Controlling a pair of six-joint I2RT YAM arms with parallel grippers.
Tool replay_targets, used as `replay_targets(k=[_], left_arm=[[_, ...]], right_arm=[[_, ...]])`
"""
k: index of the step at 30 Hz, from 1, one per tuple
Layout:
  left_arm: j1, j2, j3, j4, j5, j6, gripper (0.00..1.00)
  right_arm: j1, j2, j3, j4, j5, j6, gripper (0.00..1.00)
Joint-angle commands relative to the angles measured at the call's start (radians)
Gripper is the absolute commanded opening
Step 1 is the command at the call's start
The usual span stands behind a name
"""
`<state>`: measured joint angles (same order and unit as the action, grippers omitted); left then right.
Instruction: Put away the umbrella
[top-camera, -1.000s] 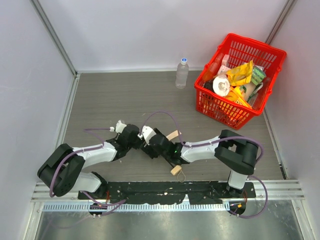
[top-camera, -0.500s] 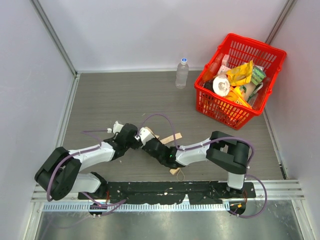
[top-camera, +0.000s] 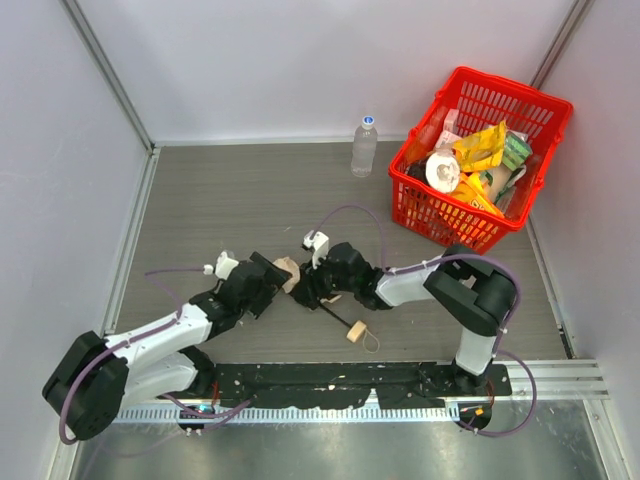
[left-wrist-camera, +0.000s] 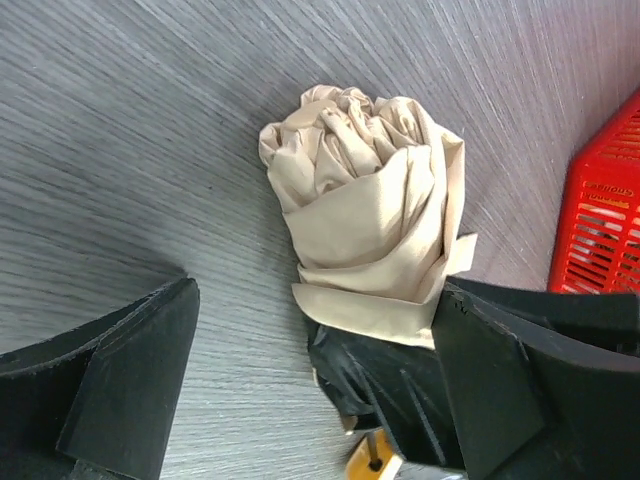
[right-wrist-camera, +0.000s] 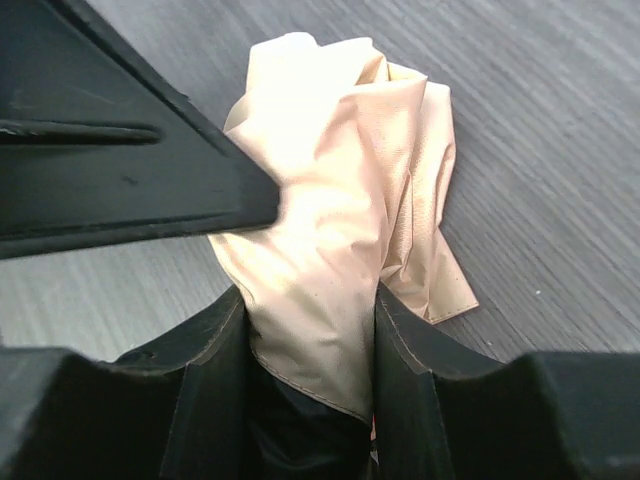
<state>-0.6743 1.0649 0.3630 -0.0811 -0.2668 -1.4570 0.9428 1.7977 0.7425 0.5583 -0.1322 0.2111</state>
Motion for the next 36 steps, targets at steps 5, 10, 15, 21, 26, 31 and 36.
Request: replay_targets(k=[5,10,15,21,26,31,36], left_arm=[[0.007,-0.039,-0.053,-0.099,0.008,0.049,1.00],[0.005,0.053,-0.038,-0.016,0.086,0.020,1.00],[-0.004,0.165,-0.019,0.018,0.110,-0.025,1.00],[-0.008,0.280,0.024,-0.032,0.048,0.004,0.83],[-0.007,0.313,-0.009,-0.023,-0.014,0.049,0.55],[-0.008,0.328,-0.032,0.021,-0.017,0.069,0.19],[-0.007,0.348,-0.024,0.007,0.001,0.072,0.00]], right_arm=[[-0.168,0.163,-0.048,-0.117,-0.516,0.194,0.01],[-0.217,0.242,-0.008,-0.061,-0.622,0.324,0.01],[-0.245,0.325,0.060,-0.006,-0.736,0.454,0.01],[-0.257,0.399,0.109,-0.015,-0.813,0.494,0.01],[-0.276,0.439,0.115,0.028,-0.877,0.540,0.01],[-0.274,0.457,0.124,0.037,-0.889,0.550,0.01],[-0.272,0.414,0.145,-0.087,-0.833,0.469,0.01]])
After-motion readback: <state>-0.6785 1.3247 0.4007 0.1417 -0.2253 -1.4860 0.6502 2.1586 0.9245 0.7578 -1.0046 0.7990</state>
